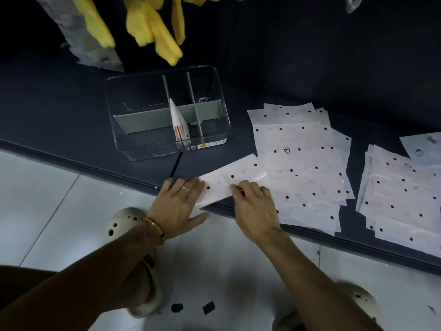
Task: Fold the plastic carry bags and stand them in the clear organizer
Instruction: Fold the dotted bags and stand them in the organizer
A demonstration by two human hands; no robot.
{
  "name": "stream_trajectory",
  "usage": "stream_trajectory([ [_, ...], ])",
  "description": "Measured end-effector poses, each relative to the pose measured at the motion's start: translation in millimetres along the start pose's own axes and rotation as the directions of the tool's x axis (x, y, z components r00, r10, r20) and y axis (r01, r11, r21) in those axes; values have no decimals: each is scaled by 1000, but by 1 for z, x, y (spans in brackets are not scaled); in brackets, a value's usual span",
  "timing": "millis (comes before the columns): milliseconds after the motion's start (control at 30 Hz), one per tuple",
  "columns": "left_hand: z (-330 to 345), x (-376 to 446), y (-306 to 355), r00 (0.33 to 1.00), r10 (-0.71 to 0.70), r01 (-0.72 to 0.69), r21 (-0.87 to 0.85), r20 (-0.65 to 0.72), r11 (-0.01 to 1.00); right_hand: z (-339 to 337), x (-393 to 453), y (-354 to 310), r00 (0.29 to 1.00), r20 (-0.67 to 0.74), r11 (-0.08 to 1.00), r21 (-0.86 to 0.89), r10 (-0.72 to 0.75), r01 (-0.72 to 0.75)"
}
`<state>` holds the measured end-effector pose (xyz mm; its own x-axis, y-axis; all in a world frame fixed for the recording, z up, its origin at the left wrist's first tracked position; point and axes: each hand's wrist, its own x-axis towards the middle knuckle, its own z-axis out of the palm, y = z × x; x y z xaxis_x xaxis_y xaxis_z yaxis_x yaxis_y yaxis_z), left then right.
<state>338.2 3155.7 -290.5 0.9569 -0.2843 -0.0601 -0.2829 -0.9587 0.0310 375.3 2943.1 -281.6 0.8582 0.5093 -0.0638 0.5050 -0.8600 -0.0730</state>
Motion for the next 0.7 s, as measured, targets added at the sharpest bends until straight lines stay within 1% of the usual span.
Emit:
stream_trajectory([
  [67,-2,-2,-3,995,87,-86,-28,55,996,0,-3,5,1000,-12,1000,6,0,0],
  [167,-9,6,-2,991,98,-86,-120,96,989,-1,-1,9,999,-42,1000,6,-23,23],
  [233,-15,10,3,990,138,-136,-145,5,980,-3,4,3,998,-58,999,48,-4,7],
  [267,-18,13,8,988,144,-149,-122,-49,981,-4,6,-3,998,-63,997,78,-5,10],
  [300,-23,17,14,989,130,-138,-119,-69,983,-4,9,-10,998,-62,993,117,-10,17],
  [333,-25,20,18,992,95,-107,-154,-85,982,-3,11,-15,999,-53,985,173,-2,11],
  [367,-25,23,22,995,37,-58,-226,-95,972,-2,12,-19,999,-38,969,247,31,-21],
  [400,-26,25,24,996,-36,9,-322,-79,947,-1,14,-20,996,-23,940,333,87,-75],
  [433,-28,27,25,992,-114,82,-439,-47,895,-2,16,-18,989,-11,899,419,150,-132],
  [500,-28,31,21,967,-246,227,-659,65,717,-4,20,-12,971,24,807,551,238,-212],
  [533,-29,33,18,949,-288,288,-733,130,617,-6,21,-9,963,48,768,594,264,-240],
  [567,-29,36,15,934,-309,328,-768,177,551,-7,22,-5,953,82,726,629,293,-277],
  [600,-28,40,14,929,-320,338,-777,185,531,-8,24,-2,939,120,682,659,322,-318],
  [700,-23,49,17,907,-387,377,-723,164,578,-8,32,2,889,189,581,697,416,-420],
])
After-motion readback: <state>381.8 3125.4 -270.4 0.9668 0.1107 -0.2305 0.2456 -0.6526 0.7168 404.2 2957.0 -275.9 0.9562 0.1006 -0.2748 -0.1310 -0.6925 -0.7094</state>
